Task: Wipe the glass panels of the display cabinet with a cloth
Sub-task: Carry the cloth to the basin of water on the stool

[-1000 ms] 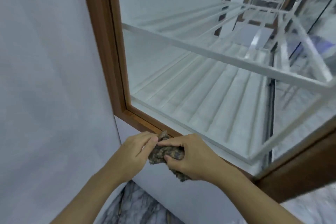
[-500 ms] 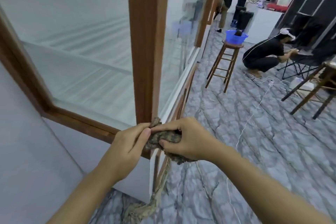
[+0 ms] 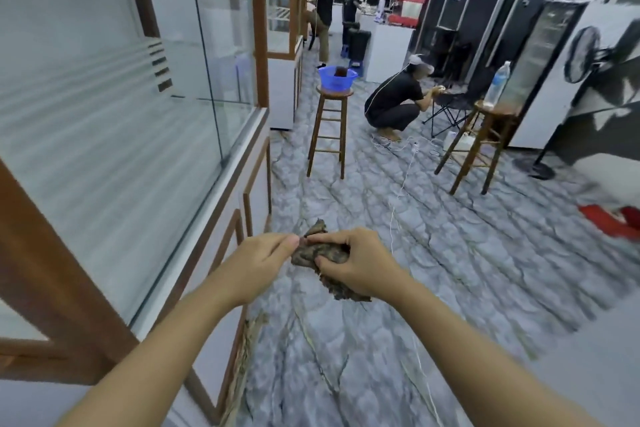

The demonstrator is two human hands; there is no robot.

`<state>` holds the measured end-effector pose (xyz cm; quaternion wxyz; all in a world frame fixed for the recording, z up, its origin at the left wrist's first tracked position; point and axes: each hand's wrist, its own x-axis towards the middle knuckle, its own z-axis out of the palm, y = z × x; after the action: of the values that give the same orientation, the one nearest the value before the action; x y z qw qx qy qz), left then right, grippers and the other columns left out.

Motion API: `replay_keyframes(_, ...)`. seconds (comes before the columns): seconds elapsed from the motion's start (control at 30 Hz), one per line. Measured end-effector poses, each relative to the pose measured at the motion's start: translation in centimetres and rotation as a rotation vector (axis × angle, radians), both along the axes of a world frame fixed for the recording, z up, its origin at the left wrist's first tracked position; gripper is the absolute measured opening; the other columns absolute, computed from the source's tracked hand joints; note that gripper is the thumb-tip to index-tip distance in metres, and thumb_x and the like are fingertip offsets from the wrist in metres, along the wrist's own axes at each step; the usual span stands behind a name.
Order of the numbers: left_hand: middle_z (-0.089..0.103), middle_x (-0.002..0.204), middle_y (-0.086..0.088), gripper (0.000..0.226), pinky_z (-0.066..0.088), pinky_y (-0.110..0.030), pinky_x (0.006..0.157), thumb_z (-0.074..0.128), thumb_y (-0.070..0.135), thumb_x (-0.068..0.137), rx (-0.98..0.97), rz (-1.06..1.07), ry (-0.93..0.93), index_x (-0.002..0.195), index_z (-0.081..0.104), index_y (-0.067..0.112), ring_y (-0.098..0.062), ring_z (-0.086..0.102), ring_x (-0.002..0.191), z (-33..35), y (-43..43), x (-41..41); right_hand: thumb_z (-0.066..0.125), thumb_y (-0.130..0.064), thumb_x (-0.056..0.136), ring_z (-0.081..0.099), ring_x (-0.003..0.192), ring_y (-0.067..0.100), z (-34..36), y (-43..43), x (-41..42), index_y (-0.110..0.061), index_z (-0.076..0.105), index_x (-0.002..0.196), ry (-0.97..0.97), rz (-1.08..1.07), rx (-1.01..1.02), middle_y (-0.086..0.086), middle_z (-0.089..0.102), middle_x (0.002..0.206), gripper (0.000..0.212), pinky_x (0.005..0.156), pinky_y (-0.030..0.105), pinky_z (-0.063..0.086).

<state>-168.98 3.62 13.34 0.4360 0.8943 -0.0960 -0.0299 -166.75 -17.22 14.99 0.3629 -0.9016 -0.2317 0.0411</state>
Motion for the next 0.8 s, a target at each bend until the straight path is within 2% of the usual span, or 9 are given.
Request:
replay_keyframes(0.07,0.065,0.09,0.013,0.034,0.043,-0.023,0.076,0.036,0.047,0.106,0.015,-0.031,0.004,0.084,0.062,0.038,-0.004,0.06,0.088,0.0,-1.4,3.2,0.068,-0.02,0.092,0.039,0.04,0.011,-0.2,-1.5,2.6,-0.023,0.071,0.125,0.015,-0.065,0.031,-0.005,0.062,0.053,0.033,0.043,0.017,0.029)
replay_keyframes(0.13,0.062,0.088,0.013,0.034,0.04,-0.023,0.074,0.037,0.046,0.106,0.039,-0.055,-0.005,0.081,0.058,0.038,-0.006,0.058,0.088,0.0,-2.6,6.7,0.068,-0.017,0.092,0.041,0.037,0.008,-0.3,-2.7,5.5,-0.022,0.071,0.125,0.028,-0.105,0.033,-0.017,0.053,0.041,0.033,0.041,0.013,0.026)
replay_keyframes(0.2,0.058,0.082,0.013,0.035,0.037,-0.023,0.072,0.037,0.044,0.107,0.059,-0.079,-0.018,0.077,0.054,0.036,-0.004,0.055,0.084,-0.1,-3.4,10.5,0.067,-0.018,0.093,0.041,0.037,0.007,-0.4,-3.3,8.6,-0.023,0.07,0.126,0.029,-0.109,0.009,-0.024,0.048,0.037,0.034,0.041,0.014,0.025)
replay_keyframes(0.33,0.056,0.077,0.004,0.043,0.038,-0.029,0.069,0.038,0.041,0.107,0.089,-0.123,-0.027,0.078,0.057,0.016,-0.009,0.055,0.076,-0.2,-3.9,18.9,0.067,-0.019,0.094,0.041,0.037,0.007,-1.0,-3.7,16.1,-0.025,0.07,0.126,0.031,-0.106,0.009,-0.022,0.049,0.038,0.033,0.041,0.014,0.026)
replay_keyframes(0.4,0.059,0.078,0.005,0.043,0.04,-0.028,0.07,0.038,0.041,0.107,0.109,-0.133,-0.018,0.083,0.062,0.016,-0.006,0.056,0.076,-0.3,-3.9,23.5,0.068,-0.019,0.092,0.041,0.038,0.007,-1.4,-3.6,20.5,-0.025,0.071,0.125,0.032,-0.114,0.013,-0.016,0.053,0.042,0.033,0.042,0.014,0.027)
replay_keyframes(0.47,0.064,0.084,0.001,0.044,0.046,-0.03,0.077,0.038,0.043,0.107,0.136,-0.145,-0.007,0.093,0.067,0.014,-0.01,0.059,0.082,-0.4,-3.9,28.1,0.068,-0.02,0.091,0.043,0.042,0.007,-1.2,-3.5,24.8,-0.026,0.072,0.124,0.03,-0.113,0.012,-0.007,0.063,0.055,0.034,0.045,0.015,0.03)
replay_keyframes(0.53,0.066,0.09,-0.007,0.048,0.05,-0.042,0.085,0.036,0.047,0.106,0.159,-0.163,-0.01,0.098,0.066,0.01,-0.018,0.062,0.086,-0.2,-3.8,33.0,0.068,-0.021,0.09,0.043,0.045,0.008,-0.9,-3.4,29.4,-0.026,0.072,0.124,0.028,-0.124,0.019,0.001,0.066,0.062,0.034,0.047,0.017,0.032)
replay_keyframes(0.67,0.069,0.103,-0.005,0.049,0.049,-0.045,0.094,0.034,0.048,0.107,0.162,-0.181,-0.016,0.109,0.068,0.013,-0.017,0.062,0.097,0.2,-4.0,41.8,0.068,-0.02,0.091,0.042,0.041,0.007,-0.6,-4.0,38.0,-0.026,0.072,0.122,0.025,-0.156,0.022,-0.012,0.058,0.053,0.032,0.044,0.015,0.028)
replay_keyframes(0.8,0.066,0.107,-0.015,0.052,0.046,-0.045,0.095,0.033,0.044,0.108,0.161,-0.202,-0.022,0.112,0.065,0.003,-0.026,0.061,0.101,-0.2,-4.7,50.2,0.067,-0.019,0.091,0.04,0.04,0.007,-1.3,-4.5,46.2,-0.024,0.073,0.121,0.036,-0.148,0.036,-0.012,0.059,0.048,0.031,0.044,0.014,0.028)
